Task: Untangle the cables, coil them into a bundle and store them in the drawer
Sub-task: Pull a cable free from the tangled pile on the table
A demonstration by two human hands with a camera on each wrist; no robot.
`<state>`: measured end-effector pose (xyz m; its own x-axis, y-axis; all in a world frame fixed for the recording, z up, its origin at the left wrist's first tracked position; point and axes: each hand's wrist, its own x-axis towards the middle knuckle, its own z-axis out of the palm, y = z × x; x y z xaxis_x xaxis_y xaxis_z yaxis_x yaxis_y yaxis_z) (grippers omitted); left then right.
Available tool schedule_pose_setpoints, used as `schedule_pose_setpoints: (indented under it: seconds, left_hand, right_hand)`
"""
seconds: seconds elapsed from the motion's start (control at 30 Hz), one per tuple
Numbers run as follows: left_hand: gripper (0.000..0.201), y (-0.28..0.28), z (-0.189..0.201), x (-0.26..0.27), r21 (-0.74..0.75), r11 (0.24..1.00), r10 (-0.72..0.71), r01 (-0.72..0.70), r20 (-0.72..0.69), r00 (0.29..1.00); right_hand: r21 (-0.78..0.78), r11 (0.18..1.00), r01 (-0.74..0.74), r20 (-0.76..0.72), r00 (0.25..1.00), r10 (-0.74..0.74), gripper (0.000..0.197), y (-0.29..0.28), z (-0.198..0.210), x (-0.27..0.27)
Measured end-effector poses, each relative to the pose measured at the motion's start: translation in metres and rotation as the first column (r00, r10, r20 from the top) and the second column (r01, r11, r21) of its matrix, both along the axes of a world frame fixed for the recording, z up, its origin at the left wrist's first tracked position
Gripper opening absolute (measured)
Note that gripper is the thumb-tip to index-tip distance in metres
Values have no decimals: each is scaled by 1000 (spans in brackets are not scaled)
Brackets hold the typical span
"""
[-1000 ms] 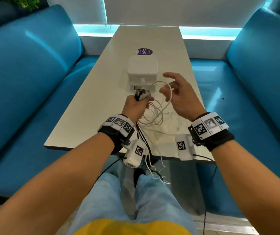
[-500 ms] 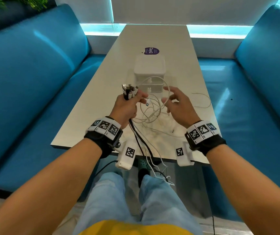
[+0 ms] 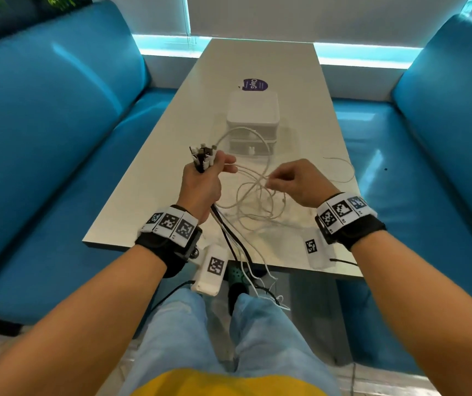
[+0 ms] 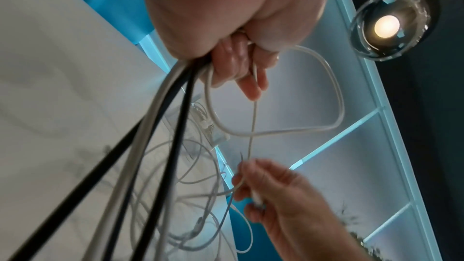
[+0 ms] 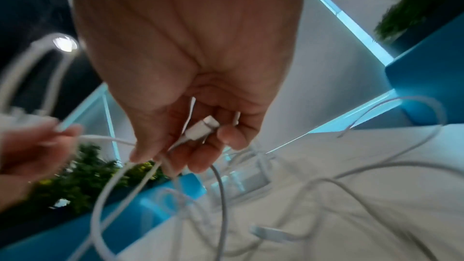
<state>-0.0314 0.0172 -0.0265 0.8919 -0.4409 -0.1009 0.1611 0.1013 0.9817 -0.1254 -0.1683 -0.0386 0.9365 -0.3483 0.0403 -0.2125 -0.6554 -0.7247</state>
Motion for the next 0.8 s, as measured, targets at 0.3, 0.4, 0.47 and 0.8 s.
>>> schedule_pose_setpoints:
  seconds: [0.3, 0.4, 0.47, 0.8]
  left_hand:
    - [25, 21, 21, 17, -167, 985, -40, 34, -34, 999]
    - [24, 17, 25, 13, -159, 984, -80, 78, -4, 997]
    - [24, 14, 27, 10, -159, 981, -114, 115, 15, 993]
    - [43, 4, 26, 7, -22, 957, -287, 290, 82, 954]
  right_hand:
    - [8, 898, 441, -49, 897, -440, 8, -37, -27, -26]
    - [-124, 923, 364, 76, 931, -357, 34, -19, -11, -17]
    - [-103, 968, 231, 152, 965, -214, 41, -1, 7, -11]
    - [237, 971, -25, 276, 960, -43, 8, 30, 49, 10]
